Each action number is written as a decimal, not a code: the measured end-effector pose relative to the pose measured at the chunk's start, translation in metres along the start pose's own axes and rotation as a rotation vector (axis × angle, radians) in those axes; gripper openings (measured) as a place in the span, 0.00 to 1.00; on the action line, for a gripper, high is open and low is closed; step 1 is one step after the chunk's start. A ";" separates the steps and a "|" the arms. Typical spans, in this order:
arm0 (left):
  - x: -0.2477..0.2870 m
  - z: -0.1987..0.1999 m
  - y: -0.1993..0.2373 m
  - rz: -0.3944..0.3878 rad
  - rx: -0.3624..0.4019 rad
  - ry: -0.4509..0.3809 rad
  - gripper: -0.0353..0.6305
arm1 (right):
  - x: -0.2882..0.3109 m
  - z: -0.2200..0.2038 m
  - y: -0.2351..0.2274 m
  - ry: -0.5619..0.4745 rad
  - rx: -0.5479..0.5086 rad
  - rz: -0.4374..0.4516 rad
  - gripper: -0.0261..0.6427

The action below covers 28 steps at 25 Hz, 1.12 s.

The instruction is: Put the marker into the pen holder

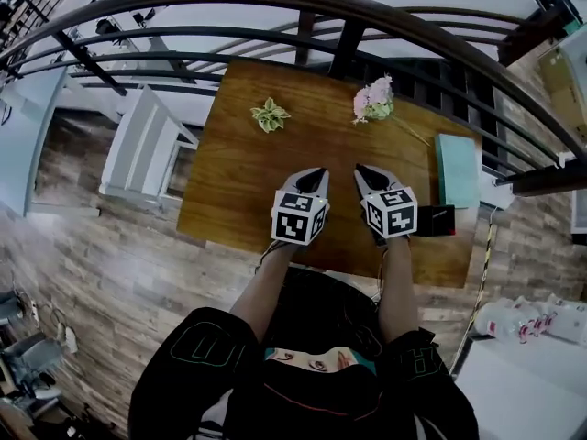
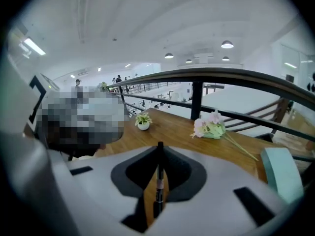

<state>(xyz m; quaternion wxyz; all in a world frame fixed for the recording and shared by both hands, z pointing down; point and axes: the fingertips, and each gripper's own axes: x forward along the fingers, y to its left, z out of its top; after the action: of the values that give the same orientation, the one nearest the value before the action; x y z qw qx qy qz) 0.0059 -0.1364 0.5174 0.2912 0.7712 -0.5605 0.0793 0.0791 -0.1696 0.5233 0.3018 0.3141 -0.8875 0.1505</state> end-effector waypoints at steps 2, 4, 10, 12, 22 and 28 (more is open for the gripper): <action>0.006 0.002 -0.015 -0.017 0.019 0.004 0.06 | -0.014 0.000 -0.013 -0.026 0.022 -0.023 0.10; 0.014 0.005 -0.030 -0.035 0.040 0.006 0.06 | -0.028 0.001 -0.026 -0.056 0.041 -0.045 0.10; 0.035 0.012 -0.076 -0.089 0.099 0.003 0.06 | -0.072 0.006 -0.063 -0.157 0.091 -0.104 0.10; 0.042 0.014 -0.093 -0.108 0.118 0.004 0.06 | -0.086 0.009 -0.077 -0.187 0.108 -0.124 0.10; 0.068 0.017 -0.162 -0.171 0.191 0.002 0.06 | -0.148 0.005 -0.133 -0.292 0.162 -0.184 0.11; 0.079 0.022 -0.196 -0.199 0.230 -0.011 0.06 | -0.179 0.001 -0.160 -0.346 0.191 -0.210 0.11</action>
<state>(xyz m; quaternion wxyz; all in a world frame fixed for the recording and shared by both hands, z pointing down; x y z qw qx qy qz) 0.2086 -0.1730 0.4645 0.2042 0.8517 -0.4700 0.1093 0.2930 -0.2074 0.4220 0.1281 0.4533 -0.8700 0.1455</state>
